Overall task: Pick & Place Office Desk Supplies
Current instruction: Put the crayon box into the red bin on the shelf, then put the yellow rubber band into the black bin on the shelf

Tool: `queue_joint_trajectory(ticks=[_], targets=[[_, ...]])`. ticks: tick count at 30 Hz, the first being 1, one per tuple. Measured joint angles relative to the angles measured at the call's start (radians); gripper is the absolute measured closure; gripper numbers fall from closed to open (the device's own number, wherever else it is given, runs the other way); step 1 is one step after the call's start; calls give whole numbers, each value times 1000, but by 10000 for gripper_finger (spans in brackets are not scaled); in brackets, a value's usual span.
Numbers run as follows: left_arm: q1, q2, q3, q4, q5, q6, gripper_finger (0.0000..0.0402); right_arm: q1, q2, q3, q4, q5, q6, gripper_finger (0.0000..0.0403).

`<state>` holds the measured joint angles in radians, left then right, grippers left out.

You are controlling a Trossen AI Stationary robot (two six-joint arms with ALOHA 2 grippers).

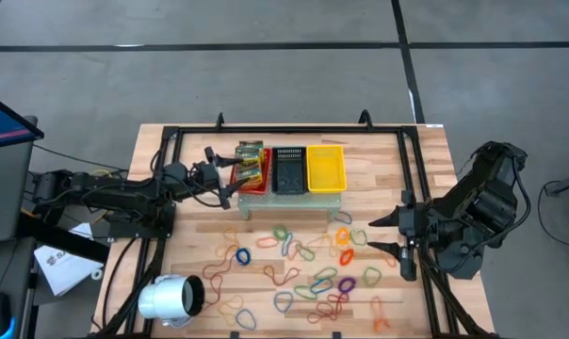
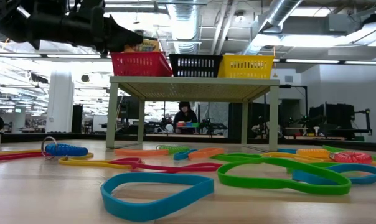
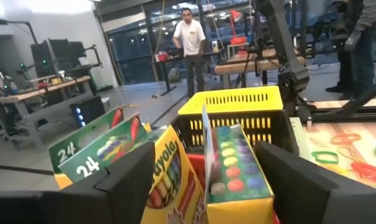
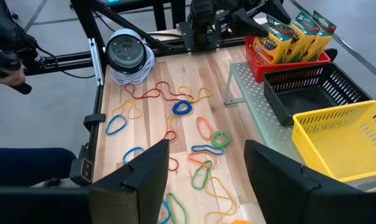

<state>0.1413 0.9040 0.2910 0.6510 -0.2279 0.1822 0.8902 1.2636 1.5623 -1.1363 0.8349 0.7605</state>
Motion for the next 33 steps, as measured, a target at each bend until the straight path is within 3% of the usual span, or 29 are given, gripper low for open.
queue_joint_trajectory(ticks=[7, 17, 22, 27, 30, 33], targets=[[-45, -24, 50, -131, -46, 4, 144, 0, 0, 0, -13, 0, 0, 198], [-76, -186, 88, -192, -84, 4, 147, -5, 1, 0, -29, 1, 16, 198], [-114, -254, 152, -206, -81, 4, 147, -59, 1, 0, -148, -13, 179, 198], [-214, -321, 260, -309, -83, 35, 147, -132, 0, -7, -329, -95, 431, 198], [-305, -353, 319, -431, -182, 115, 149, -167, 0, -58, -378, -149, 495, 198], [-407, -374, 363, -567, -384, 131, 159, -183, 1, -127, -377, -187, 499, 198]])
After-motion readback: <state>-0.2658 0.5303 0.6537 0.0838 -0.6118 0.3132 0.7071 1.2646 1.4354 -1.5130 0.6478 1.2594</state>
